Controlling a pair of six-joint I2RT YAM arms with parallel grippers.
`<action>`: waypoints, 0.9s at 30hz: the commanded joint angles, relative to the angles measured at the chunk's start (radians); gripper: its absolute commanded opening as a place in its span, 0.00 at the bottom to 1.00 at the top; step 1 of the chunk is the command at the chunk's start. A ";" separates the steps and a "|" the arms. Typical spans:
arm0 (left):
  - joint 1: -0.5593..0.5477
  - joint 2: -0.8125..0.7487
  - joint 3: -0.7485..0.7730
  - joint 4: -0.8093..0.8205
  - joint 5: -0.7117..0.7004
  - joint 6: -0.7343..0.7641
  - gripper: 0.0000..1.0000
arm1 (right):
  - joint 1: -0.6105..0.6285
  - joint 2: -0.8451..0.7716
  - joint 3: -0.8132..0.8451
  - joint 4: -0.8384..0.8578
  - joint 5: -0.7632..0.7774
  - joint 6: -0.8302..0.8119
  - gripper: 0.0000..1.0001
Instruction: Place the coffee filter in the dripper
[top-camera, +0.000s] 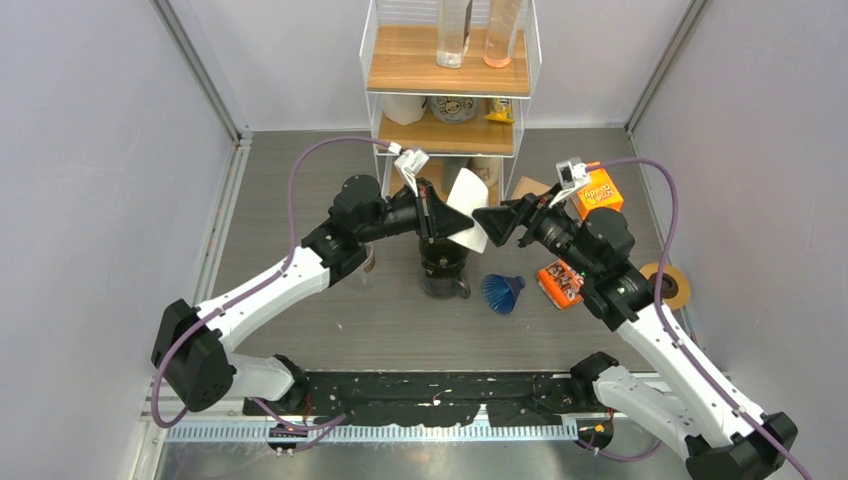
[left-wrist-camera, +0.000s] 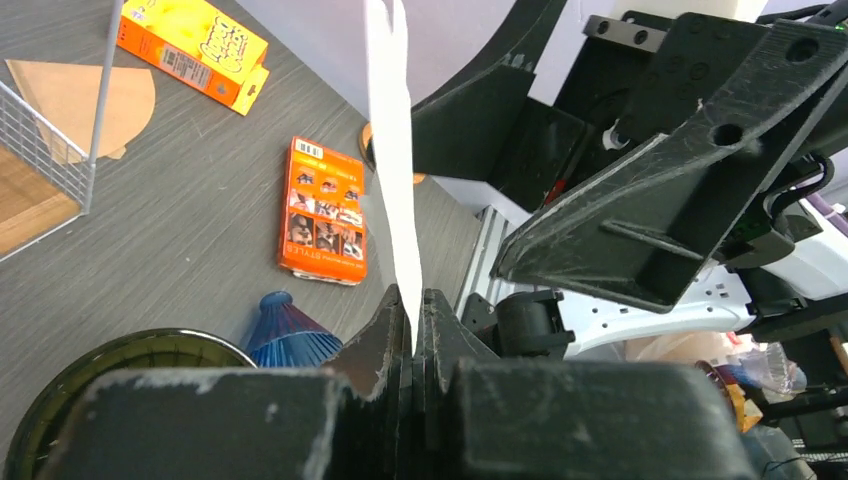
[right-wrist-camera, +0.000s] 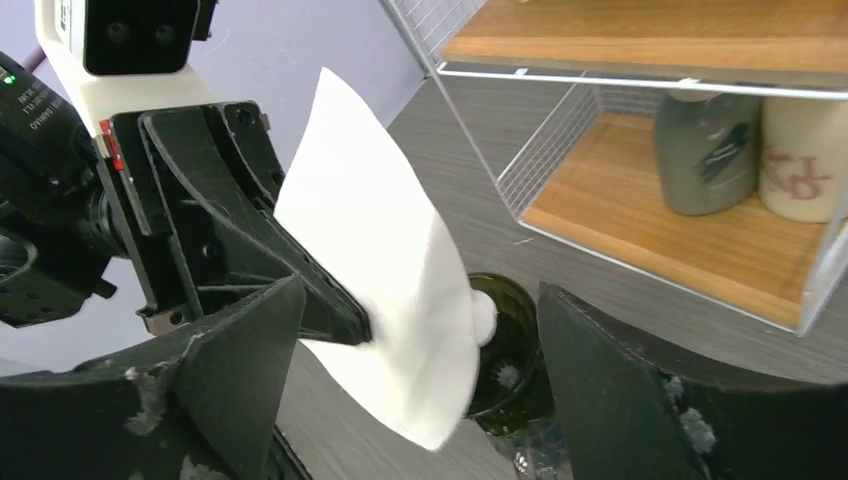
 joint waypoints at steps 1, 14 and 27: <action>-0.003 -0.066 0.015 -0.044 0.029 0.151 0.00 | 0.000 -0.107 -0.028 -0.044 0.123 -0.059 0.98; 0.000 -0.163 -0.005 -0.230 0.261 0.572 0.00 | -0.005 -0.227 -0.200 -0.195 0.301 -0.227 0.95; 0.024 -0.033 0.197 -0.545 0.493 0.857 0.00 | -0.005 -0.272 -0.294 -0.002 -0.079 -0.296 0.96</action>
